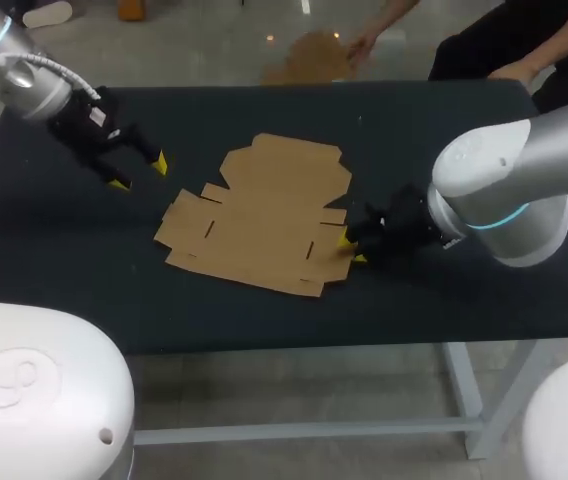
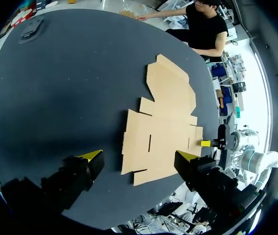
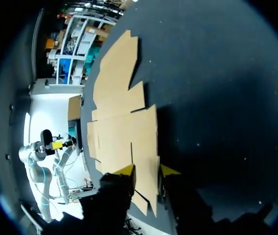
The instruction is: Assemble the packaging by folding the flat box into shape, placing the metal phone stand inside, and closing the box properly
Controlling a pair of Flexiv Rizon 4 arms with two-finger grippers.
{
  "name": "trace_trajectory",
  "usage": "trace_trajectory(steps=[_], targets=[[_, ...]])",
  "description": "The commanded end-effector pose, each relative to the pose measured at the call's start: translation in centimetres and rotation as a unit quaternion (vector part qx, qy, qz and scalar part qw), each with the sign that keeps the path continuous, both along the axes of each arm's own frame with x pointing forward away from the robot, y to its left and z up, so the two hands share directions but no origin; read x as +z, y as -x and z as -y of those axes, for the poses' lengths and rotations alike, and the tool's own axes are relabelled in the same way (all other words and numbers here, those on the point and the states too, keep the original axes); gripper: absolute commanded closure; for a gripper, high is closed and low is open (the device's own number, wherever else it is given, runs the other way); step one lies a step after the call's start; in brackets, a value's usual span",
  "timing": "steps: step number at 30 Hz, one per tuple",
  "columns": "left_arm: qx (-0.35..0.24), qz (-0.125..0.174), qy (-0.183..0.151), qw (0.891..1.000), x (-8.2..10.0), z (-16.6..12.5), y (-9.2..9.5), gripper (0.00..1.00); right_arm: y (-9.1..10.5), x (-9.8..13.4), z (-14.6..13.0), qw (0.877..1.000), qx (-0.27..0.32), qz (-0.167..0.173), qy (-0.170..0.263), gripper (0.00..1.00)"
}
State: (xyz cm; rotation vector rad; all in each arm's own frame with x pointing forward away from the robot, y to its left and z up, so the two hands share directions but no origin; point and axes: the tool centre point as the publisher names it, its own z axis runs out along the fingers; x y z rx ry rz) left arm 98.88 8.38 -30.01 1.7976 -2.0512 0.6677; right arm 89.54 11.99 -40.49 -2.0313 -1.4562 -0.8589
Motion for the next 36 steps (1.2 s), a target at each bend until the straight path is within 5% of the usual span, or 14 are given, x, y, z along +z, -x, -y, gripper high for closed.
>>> trace_trajectory(steps=[1, 36], targets=[[0.001, -0.001, 0.001, 1.000, 0.0, -0.1, -0.1, 0.00, -0.1, -0.3, -0.4, 1.000, -0.001, 0.003, 0.004, 1.00], [0.002, 0.006, -0.005, 1.000, 0.7, 0.7, -0.1, 0.00, -1.4, 1.0, 2.3, 0.981, 0.184, 0.041, -0.049, 1.00]])
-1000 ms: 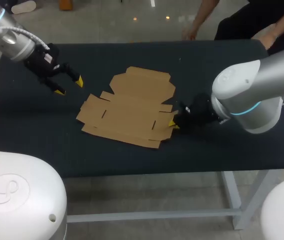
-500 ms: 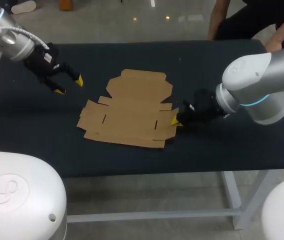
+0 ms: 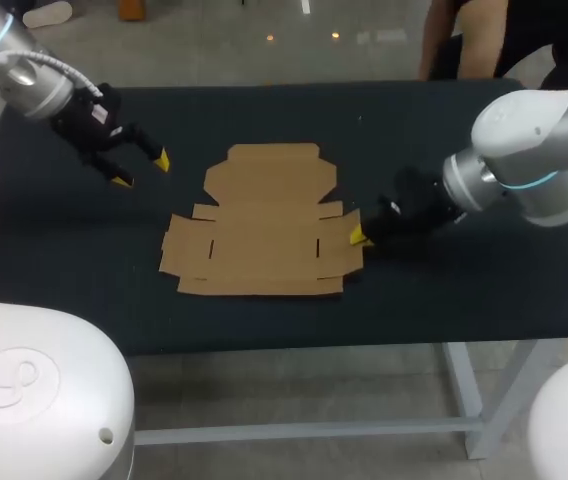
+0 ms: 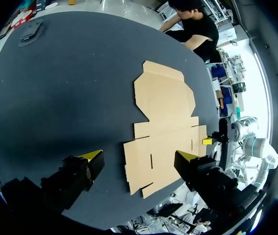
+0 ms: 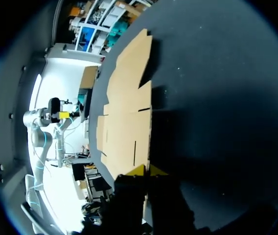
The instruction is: Assemble the packaging by folding the flat box into shape, placing the metal phone stand inside, and closing the box properly
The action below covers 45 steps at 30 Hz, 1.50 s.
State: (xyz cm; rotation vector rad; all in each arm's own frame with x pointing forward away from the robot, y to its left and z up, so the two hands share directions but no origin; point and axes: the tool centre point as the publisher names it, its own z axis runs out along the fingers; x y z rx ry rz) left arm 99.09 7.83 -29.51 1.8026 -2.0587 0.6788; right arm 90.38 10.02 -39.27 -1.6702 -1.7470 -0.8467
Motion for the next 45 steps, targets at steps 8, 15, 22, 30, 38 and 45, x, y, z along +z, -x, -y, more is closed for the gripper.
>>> trace_trajectory(steps=[8, 15, 22, 30, 38, 45], targets=[[0.000, -0.002, 0.000, 1.000, -0.1, 0.2, 0.0, 0.00, -0.9, -0.6, 0.6, 0.999, 0.020, -0.016, -0.024, 1.00], [-0.002, -0.003, 0.000, 1.000, -0.2, 0.3, 0.0, 0.00, -1.2, -0.9, 0.4, 1.000, 0.001, -0.015, -0.024, 1.00], [0.000, -0.005, 0.002, 1.000, -0.4, 0.1, -0.1, 0.00, -1.2, -1.0, 0.0, 1.000, -0.017, -0.011, -0.012, 1.00], [0.002, -0.007, 0.005, 1.000, -0.6, -0.3, 0.0, 0.00, -1.4, -1.1, -0.3, 1.000, -0.014, -0.014, -0.007, 1.00], [0.003, -0.008, 0.005, 1.000, -0.7, -0.5, 0.0, 0.00, -2.0, -1.2, -0.4, 1.000, -0.006, -0.019, -0.007, 1.00], [0.004, -0.009, 0.006, 1.000, -0.7, -0.5, 0.0, 0.00, -2.3, -1.3, -0.4, 1.000, -0.004, -0.021, -0.008, 1.00]])
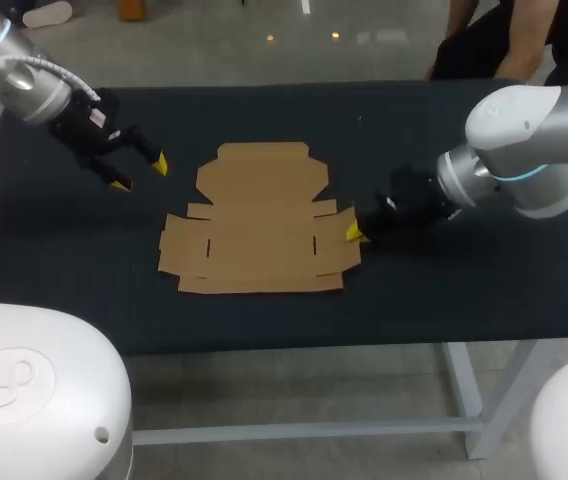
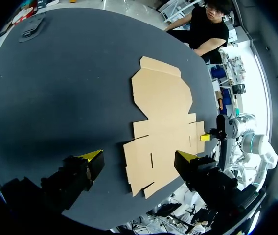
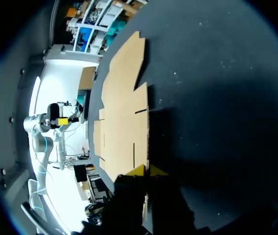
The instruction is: Assemble the packaging by folding the flat box into shape, placing the metal phone stand inside, and closing the box properly
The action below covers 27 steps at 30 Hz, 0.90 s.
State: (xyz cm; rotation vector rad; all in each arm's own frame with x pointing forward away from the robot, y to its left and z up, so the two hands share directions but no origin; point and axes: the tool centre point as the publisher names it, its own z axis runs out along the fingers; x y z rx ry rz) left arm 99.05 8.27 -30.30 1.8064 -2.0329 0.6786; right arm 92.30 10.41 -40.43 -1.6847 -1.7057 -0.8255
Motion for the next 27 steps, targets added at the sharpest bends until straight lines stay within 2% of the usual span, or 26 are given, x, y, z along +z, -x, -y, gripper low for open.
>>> trace_trajectory(steps=[1, 2, 4, 5, 6, 15, 18, 27], targets=[[0.000, -0.002, -0.001, 1.000, 0.0, -0.1, -0.1, 0.00, -0.3, -0.1, 0.0, 1.000, 0.003, -0.004, -0.004, 1.00], [0.000, -0.002, -0.001, 1.000, 0.0, -0.1, -0.1, 0.00, -0.3, -0.2, 0.0, 1.000, 0.003, -0.004, -0.004, 0.83], [0.000, -0.002, -0.001, 1.000, 0.0, -0.1, -0.1, 0.00, -0.3, -0.2, 0.2, 1.000, 0.001, -0.005, -0.005, 0.36], [0.000, -0.002, -0.001, 1.000, 0.1, -0.1, -0.1, 0.00, -0.3, -0.1, 0.3, 1.000, 0.001, -0.006, -0.006, 0.02], [0.000, -0.002, -0.002, 1.000, 0.1, -0.1, -0.1, 0.00, -0.1, 0.1, 0.4, 1.000, 0.000, -0.005, -0.008, 0.00], [-0.002, 0.003, -0.007, 1.000, 0.5, 0.5, -0.2, 0.00, 1.3, 3.3, 2.3, 1.000, 0.003, 0.016, -0.007, 0.00], [-0.001, 0.006, -0.007, 1.000, 0.6, 0.5, -0.1, 0.00, 1.6, 4.4, 3.0, 1.000, 0.000, 0.025, 0.007, 0.00], [0.005, 0.018, -0.015, 1.000, 1.1, 0.8, 0.0, 0.00, 0.7, 7.1, 5.3, 0.999, 0.010, 0.026, 0.033, 0.00]])
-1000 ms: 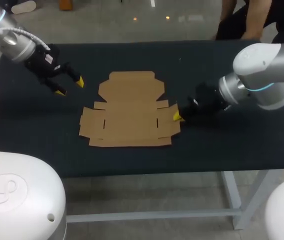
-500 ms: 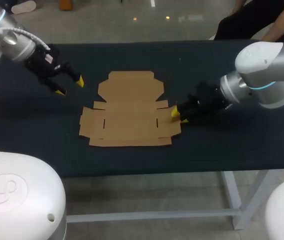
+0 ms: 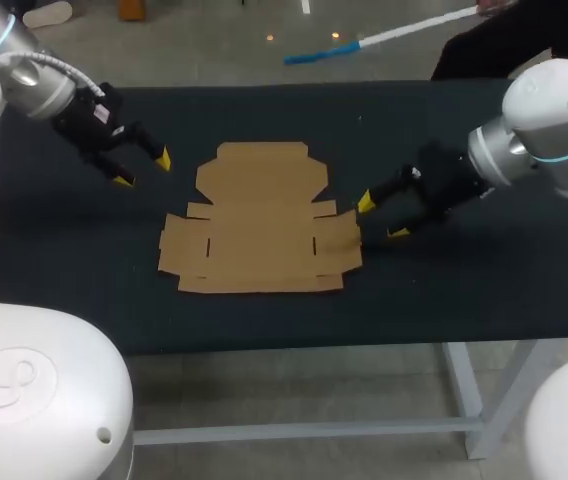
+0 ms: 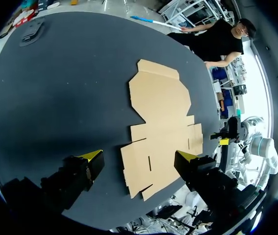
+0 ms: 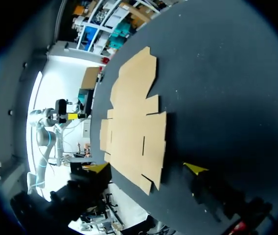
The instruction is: Assemble the packaging by folding the flat box into shape, placing the metal phone stand inside, and closing the box properly
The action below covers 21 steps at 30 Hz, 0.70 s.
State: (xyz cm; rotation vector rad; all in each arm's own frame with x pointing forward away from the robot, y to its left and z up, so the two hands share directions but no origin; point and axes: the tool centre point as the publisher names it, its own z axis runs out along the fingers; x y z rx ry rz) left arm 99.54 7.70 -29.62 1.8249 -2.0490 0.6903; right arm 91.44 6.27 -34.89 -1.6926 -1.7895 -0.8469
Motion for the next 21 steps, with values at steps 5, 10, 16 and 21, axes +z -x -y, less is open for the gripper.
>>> trace_trajectory(steps=[5, 10, 16, 21], targets=[[-0.002, 0.012, -0.018, 1.000, 0.9, 0.5, 0.7, 0.00, -1.0, 2.5, 2.6, 1.000, 0.017, 0.008, 0.015, 0.00], [-0.003, 0.015, -0.023, 1.000, 1.1, 0.7, 0.9, 0.00, -2.6, 3.8, 3.8, 0.998, 0.043, 0.033, 0.032, 0.20], [0.008, 0.026, -0.016, 0.999, 1.5, 0.1, 1.7, 1.00, -4.5, 4.7, 4.5, 0.998, 0.049, 0.031, 0.031, 1.00], [0.009, 0.020, -0.017, 1.000, 1.2, 0.3, 1.8, 1.00, -5.3, 4.6, 4.5, 0.997, 0.055, 0.033, 0.031, 1.00]])
